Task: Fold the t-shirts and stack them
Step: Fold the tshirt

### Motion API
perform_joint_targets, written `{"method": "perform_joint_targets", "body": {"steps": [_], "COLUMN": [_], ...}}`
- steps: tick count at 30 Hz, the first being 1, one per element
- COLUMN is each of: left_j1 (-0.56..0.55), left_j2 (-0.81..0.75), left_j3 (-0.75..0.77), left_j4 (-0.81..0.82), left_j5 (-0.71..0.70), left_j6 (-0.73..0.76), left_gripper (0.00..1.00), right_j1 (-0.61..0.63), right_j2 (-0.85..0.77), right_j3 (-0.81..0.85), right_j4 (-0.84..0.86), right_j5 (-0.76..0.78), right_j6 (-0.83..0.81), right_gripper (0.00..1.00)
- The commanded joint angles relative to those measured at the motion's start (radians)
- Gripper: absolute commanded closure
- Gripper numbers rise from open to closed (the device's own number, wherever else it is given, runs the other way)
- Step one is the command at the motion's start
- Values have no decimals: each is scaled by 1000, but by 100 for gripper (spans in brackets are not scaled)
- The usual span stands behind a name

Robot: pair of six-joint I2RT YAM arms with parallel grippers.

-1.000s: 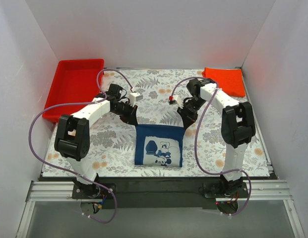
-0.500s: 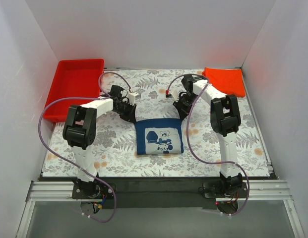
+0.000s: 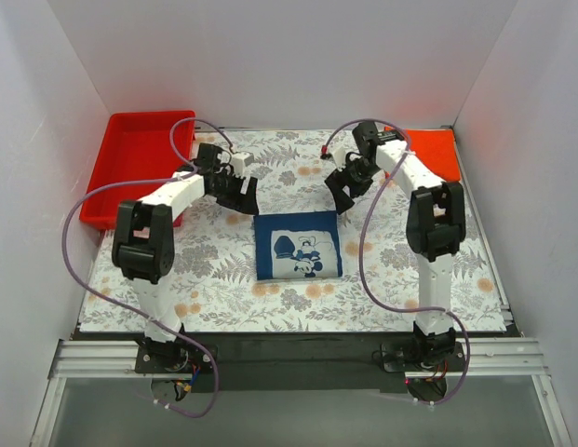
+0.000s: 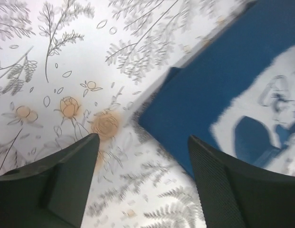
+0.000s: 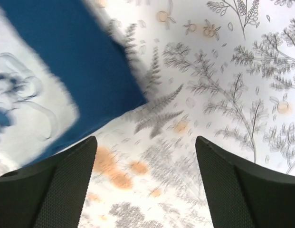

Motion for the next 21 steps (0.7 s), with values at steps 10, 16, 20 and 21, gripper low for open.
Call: {"method": "perform_joint_targets", "body": {"steps": [10, 16, 20, 21], "left_j1": [-168, -246, -248, -248], "left_j2": [-568, -492, -352, -332], "left_j3": [-481, -622, -660, -679], "left_j4": [390, 623, 666, 662], "left_j5": [457, 440, 409, 400], "left_j6": [-782, -947, -962, -958], "left_gripper": [18, 17, 17, 17], "right_j1": [69, 173, 167, 153], "right_j2": [-422, -447, -384, -366], "right_j3": [-478, -713, -838, -858], "right_j4": [194, 551, 604, 610], "right_j5": [-737, -716, -667, -657], "right_j6": [514, 763, 777, 770], "right_gripper": [2, 2, 2, 2]}}
